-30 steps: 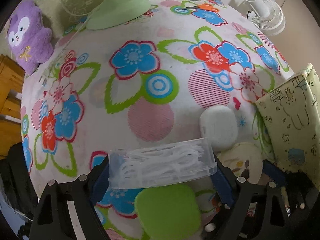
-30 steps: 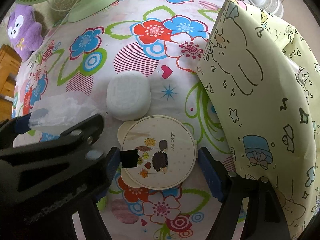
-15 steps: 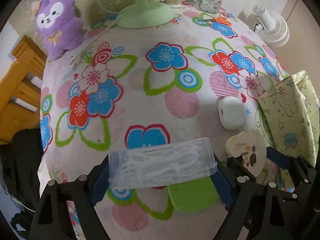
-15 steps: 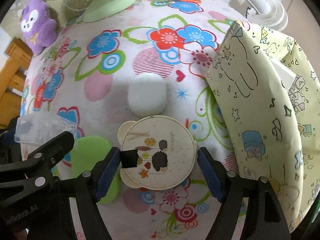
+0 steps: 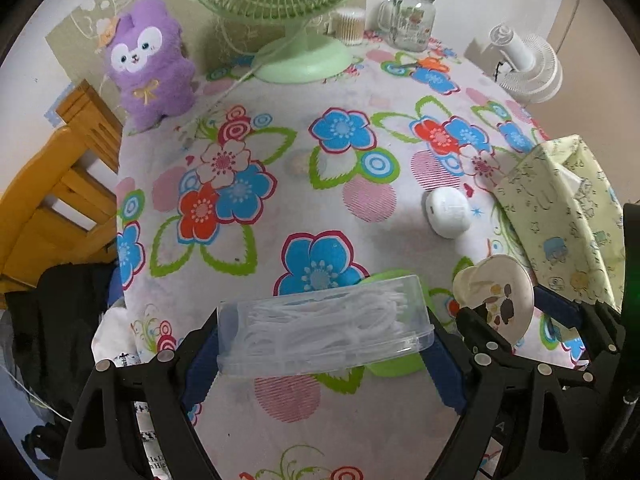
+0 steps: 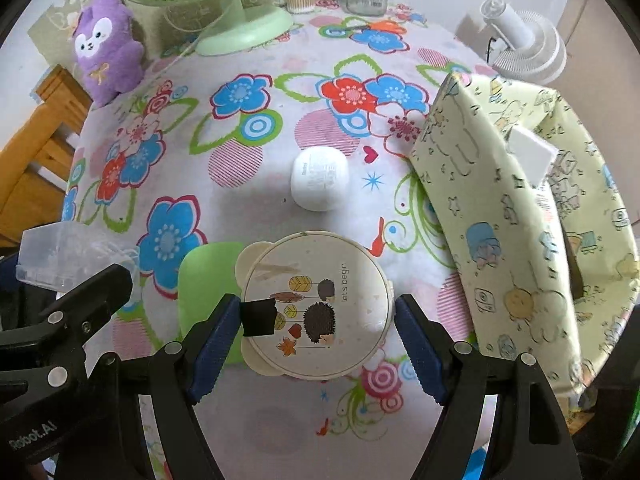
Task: Organize rigid objects
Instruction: 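Lift the clear box with the left tool while the right tool lifts the compact, then carry the clear box and compact toward the basket with both tools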
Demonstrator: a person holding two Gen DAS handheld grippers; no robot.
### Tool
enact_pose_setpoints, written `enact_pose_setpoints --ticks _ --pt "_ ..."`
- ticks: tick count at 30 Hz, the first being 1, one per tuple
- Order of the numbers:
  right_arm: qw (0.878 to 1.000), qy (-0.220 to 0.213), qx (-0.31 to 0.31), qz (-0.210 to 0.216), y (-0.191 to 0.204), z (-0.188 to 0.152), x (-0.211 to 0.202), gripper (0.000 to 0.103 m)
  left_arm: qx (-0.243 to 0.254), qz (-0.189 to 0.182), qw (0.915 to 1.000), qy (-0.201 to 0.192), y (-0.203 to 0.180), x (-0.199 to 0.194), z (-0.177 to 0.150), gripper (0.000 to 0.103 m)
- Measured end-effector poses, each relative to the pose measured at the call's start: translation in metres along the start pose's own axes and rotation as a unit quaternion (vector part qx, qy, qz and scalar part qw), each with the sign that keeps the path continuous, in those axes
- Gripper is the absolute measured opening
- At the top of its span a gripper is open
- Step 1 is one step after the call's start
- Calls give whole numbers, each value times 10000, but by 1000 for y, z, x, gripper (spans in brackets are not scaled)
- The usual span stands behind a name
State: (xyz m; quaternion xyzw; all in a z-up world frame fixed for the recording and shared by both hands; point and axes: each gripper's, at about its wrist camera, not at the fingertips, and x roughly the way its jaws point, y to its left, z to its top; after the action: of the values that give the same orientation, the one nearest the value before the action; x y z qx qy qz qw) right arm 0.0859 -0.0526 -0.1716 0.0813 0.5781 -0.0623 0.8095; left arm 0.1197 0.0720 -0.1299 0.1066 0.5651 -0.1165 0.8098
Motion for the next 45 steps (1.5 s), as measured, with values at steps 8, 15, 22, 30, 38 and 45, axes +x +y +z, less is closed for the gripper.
enact_pose_setpoints --ticks 8,15,22,30,38,45 --pt "9996 -259 -107 -66 5 -12 -33 80 -62 -78 9994 -340 1 -33 -16 89" --pt "9986 -442 -277 -12 17 -22 -60 80 -186 -92 9981 -574 4 -58 -28 89" --pt "9967 -657 -484 48 29 -27 -84 80 -268 -108 9963 -805 8 -80 -36 89" --pt "9943 -871 -611 51 34 -33 -109 80 -316 -139 9941 -1025 9 -99 -42 89" --pt "9932 -986 -621 53 30 -37 -124 80 -297 -109 9928 -1152 7 -108 -42 89" --pt "9918 -1057 -696 146 23 -33 -127 80 -395 27 9923 -1175 4 -107 -38 89"
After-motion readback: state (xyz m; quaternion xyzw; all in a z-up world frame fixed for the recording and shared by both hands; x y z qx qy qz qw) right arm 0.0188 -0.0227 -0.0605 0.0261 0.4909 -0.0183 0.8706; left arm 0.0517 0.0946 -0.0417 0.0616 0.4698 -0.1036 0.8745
